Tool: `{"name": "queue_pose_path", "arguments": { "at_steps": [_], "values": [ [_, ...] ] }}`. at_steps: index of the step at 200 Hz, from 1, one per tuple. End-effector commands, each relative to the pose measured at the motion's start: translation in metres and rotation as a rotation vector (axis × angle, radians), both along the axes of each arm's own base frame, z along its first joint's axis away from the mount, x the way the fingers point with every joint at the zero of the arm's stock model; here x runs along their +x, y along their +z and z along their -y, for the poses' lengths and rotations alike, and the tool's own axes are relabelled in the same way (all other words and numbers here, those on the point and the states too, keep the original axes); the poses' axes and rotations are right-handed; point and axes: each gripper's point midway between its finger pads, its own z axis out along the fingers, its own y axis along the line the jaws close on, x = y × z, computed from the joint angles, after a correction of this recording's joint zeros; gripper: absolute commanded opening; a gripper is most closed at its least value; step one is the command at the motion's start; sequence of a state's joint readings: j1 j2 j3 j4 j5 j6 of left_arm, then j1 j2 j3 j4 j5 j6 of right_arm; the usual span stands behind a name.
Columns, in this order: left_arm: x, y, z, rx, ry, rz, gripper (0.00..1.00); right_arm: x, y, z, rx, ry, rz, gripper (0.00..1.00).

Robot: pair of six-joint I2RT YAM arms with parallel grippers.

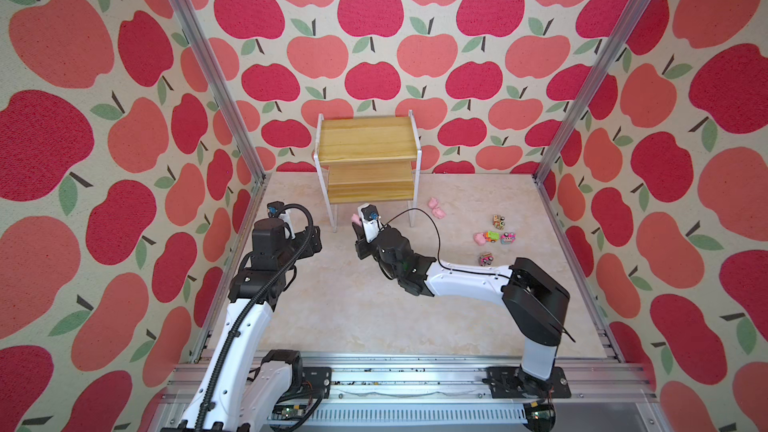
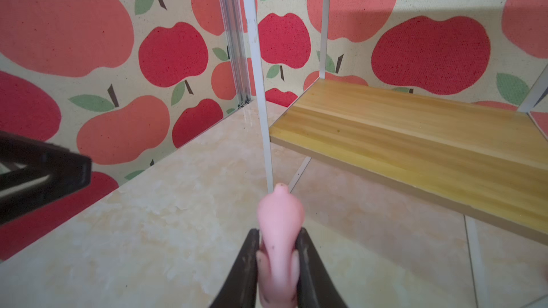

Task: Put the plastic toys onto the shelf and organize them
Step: 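Carry the pink pig with the right gripper onto the lower shelf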

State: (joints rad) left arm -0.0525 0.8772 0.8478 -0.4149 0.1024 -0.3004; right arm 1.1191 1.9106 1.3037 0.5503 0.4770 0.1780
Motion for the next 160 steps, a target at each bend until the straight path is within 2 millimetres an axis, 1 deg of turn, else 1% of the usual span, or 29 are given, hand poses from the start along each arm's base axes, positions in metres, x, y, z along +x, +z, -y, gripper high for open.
{"name": "queue_pose_path", "arguments": {
  "at_steps": [1, 5, 34, 55, 90, 116, 143, 160],
  "values": [
    [-0.004, 0.001, -0.012, 0.011, 0.058, 0.002, 0.83, 0.026, -0.027, -0.005, -0.093, -0.11, -0.044, 0.23],
    [-0.004, 0.002, -0.012, 0.012, 0.06, 0.005, 0.83, 0.03, -0.024, -0.008, -0.083, -0.117, -0.041, 0.23],
    [-0.004, 0.002, -0.012, 0.009, 0.06, 0.004, 0.83, 0.055, -0.019, -0.029, -0.052, -0.165, -0.044, 0.23],
    [-0.005, 0.003, -0.009, -0.008, 0.048, 0.01, 0.83, 0.068, -0.013, -0.041, -0.038, -0.186, -0.025, 0.23],
    [-0.006, 0.004, -0.007, -0.012, 0.041, 0.013, 0.83, 0.088, -0.008, -0.048, -0.025, -0.228, -0.009, 0.23],
    [-0.006, 0.004, -0.006, -0.009, 0.038, 0.012, 0.83, 0.103, -0.011, -0.053, -0.015, -0.245, -0.016, 0.23],
    [-0.006, 0.005, -0.006, -0.006, 0.037, 0.016, 0.83, 0.112, -0.011, -0.061, 0.005, -0.252, -0.014, 0.23],
    [-0.006, 0.004, -0.006, -0.007, 0.036, 0.013, 0.83, 0.117, -0.015, -0.065, 0.008, -0.259, -0.015, 0.24]
  ]
}}
